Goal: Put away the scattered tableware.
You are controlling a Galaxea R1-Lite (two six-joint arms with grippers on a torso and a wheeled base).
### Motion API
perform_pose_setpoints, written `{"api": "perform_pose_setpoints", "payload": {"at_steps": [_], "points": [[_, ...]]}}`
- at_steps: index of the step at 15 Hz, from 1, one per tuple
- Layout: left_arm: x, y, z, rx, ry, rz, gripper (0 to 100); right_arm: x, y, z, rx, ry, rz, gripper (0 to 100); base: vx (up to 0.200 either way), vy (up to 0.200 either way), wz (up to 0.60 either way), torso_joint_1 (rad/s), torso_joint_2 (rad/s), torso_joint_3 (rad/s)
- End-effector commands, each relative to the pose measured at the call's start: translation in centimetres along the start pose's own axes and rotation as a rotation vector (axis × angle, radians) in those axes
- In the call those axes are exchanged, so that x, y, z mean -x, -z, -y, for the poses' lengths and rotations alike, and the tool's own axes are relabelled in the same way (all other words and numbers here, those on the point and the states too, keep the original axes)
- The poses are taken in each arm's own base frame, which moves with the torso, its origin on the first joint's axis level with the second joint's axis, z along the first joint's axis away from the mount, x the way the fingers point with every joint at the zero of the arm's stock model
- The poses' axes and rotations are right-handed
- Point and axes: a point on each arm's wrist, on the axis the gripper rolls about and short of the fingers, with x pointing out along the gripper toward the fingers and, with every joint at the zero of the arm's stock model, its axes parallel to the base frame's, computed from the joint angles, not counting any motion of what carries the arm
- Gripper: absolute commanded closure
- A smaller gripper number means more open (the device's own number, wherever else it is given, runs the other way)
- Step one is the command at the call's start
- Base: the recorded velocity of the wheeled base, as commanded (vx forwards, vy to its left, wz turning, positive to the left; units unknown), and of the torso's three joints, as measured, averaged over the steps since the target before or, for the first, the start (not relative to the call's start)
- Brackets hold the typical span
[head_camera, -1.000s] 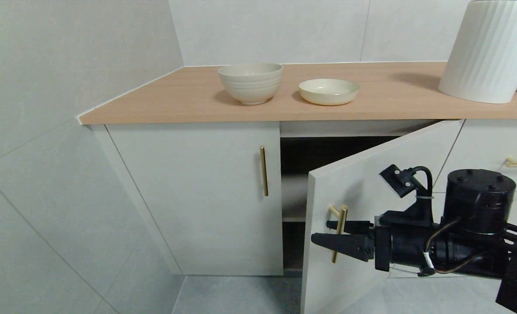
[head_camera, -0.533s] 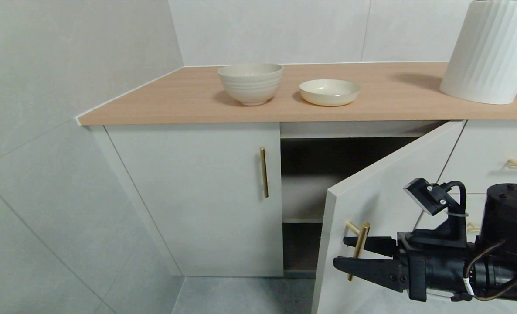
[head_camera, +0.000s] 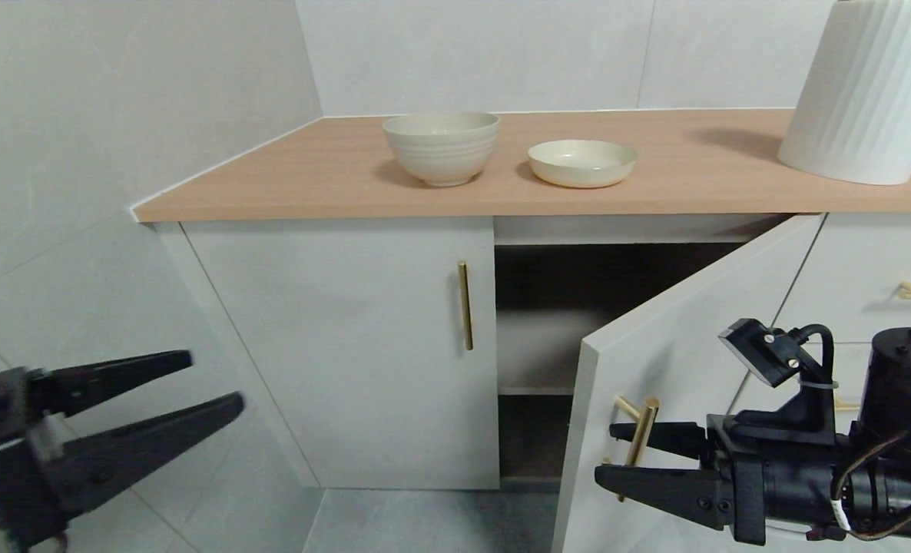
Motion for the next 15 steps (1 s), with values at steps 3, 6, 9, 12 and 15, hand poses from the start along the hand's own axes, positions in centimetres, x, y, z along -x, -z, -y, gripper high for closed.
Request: {"api": "perform_pose_setpoints", "payload": {"at_steps": [3, 6, 9, 12, 15], "points": [[-8.9, 3.6, 1.0, 0.144, 0.243, -0.221, 0, 0.1, -0.1, 0.0, 0.005, 0.002, 0.006, 0, 0.000, 0.000, 0.00, 0.000, 0.00, 0.000], [-9.8, 4.8, 1.5, 0.148, 0.271, -0.275, 100, 0.0, 0.1, 0.1, 0.005, 0.003, 0.000, 0, 0.000, 0.000, 0.00, 0.000, 0.00, 0.000], [-11.9, 5.1, 1.0, 0.128, 0.280, -0.244, 100, 0.0, 0.2, 0.2, 0.032, 0.006, -0.004, 0, 0.000, 0.000, 0.00, 0.000, 0.00, 0.000], [-15.5, 5.4, 0.3, 0.105, 0.295, -0.179, 100, 0.0, 0.2, 0.1, 0.031, 0.006, -0.003, 0, 0.000, 0.000, 0.00, 0.000, 0.00, 0.000], [-20.1, 7.9, 0.9, 0.068, 0.361, -0.126, 100, 0.1, 0.1, 0.0, 0.037, 0.006, 0.004, 0, 0.000, 0.000, 0.00, 0.000, 0.00, 0.000]]}}
